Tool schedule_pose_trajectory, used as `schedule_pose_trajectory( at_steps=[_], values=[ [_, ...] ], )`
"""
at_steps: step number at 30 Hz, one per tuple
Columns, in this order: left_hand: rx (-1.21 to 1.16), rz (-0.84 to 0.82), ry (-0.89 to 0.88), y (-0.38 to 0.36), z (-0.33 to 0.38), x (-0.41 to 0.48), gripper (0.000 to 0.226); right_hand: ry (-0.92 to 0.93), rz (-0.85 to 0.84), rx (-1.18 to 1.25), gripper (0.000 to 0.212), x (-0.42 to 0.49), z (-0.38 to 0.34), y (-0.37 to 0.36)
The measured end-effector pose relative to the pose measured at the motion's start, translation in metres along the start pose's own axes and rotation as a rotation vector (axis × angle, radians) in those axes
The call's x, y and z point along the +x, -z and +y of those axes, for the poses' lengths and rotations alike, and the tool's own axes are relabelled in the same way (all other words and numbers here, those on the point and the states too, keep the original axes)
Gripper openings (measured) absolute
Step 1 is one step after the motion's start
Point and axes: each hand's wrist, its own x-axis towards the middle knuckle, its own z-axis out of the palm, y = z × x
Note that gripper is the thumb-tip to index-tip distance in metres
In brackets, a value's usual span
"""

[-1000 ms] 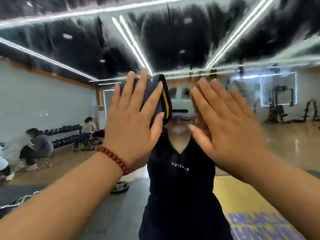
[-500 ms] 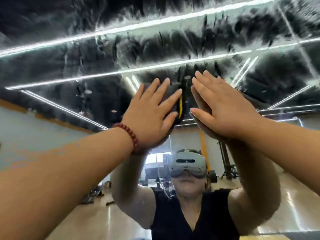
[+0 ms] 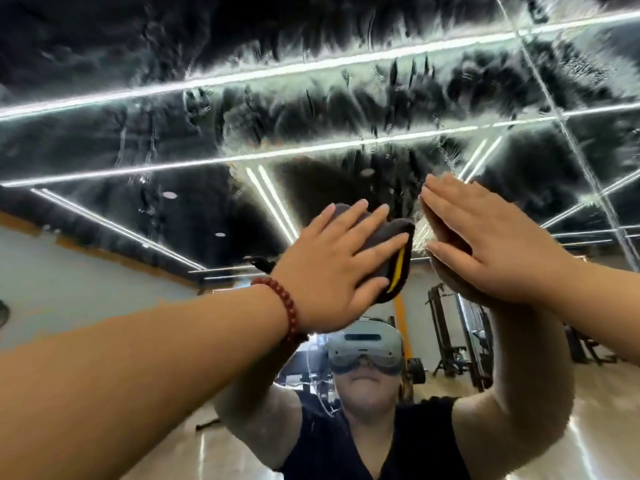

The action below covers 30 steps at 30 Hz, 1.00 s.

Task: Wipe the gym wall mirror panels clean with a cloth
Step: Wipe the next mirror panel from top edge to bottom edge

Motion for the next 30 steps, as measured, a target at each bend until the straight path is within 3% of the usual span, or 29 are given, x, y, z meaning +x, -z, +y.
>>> schedule_pose_trajectory(
  at_steps=[2, 5, 7, 9, 12, 13, 15, 18, 19, 21, 24, 26, 28, 30],
  values=[
    [-0.005, -0.003, 0.068, 0.002, -0.018, 0.013, 0.07, 0.001, 0.021, -0.01, 0.08, 0.0, 0.0, -0.002],
    [-0.035, 0.028, 0.452, 0.011, -0.059, 0.046, 0.061, 0.0, 0.048, 0.008, 0.08, -0.001, 0.001, -0.003],
    [-0.039, 0.053, 0.555, 0.011, -0.056, 0.058, 0.059, -0.018, 0.085, 0.037, 0.082, -0.002, 0.001, -0.005],
    [-0.02, 0.052, 0.419, 0.006, -0.025, 0.054, 0.063, -0.036, 0.136, 0.087, 0.083, -0.003, 0.002, -0.005],
    [0.004, 0.017, 0.074, 0.003, 0.015, 0.036, 0.07, -0.061, 0.22, 0.142, 0.078, -0.005, 0.003, -0.006],
    [0.003, 0.008, 0.042, 0.005, 0.011, 0.037, 0.072, -0.067, 0.235, 0.147, 0.077, -0.005, 0.003, -0.005],
    [-0.003, 0.024, 0.165, 0.01, -0.016, 0.053, 0.075, -0.077, 0.214, 0.142, 0.078, -0.006, 0.003, -0.001],
    [-0.061, 0.025, 0.529, 0.018, -0.056, 0.078, 0.063, -0.107, 0.162, 0.116, 0.081, -0.016, 0.013, 0.008],
    [-0.067, 0.03, 0.571, 0.018, -0.055, 0.083, 0.06, -0.119, 0.16, 0.093, 0.081, -0.023, 0.019, 0.01],
    [-0.041, 0.047, 0.472, 0.015, -0.029, 0.085, 0.059, -0.155, 0.162, 0.034, 0.081, -0.04, 0.033, 0.011],
    [-0.008, 0.058, 0.124, 0.009, 0.03, 0.072, 0.065, -0.258, 0.134, -0.039, 0.086, -0.057, 0.043, 0.004],
    [-0.007, 0.03, 0.011, 0.009, 0.041, 0.067, 0.066, -0.273, 0.117, -0.08, 0.088, -0.059, 0.044, 0.001],
    [-0.011, 0.009, 0.054, 0.011, 0.025, 0.08, 0.066, -0.271, 0.117, -0.099, 0.088, -0.06, 0.043, 0.002],
    [-0.036, 0.031, 0.255, 0.015, 0.003, 0.098, 0.061, -0.304, 0.134, -0.073, 0.091, -0.061, 0.044, 0.001]
  ],
)
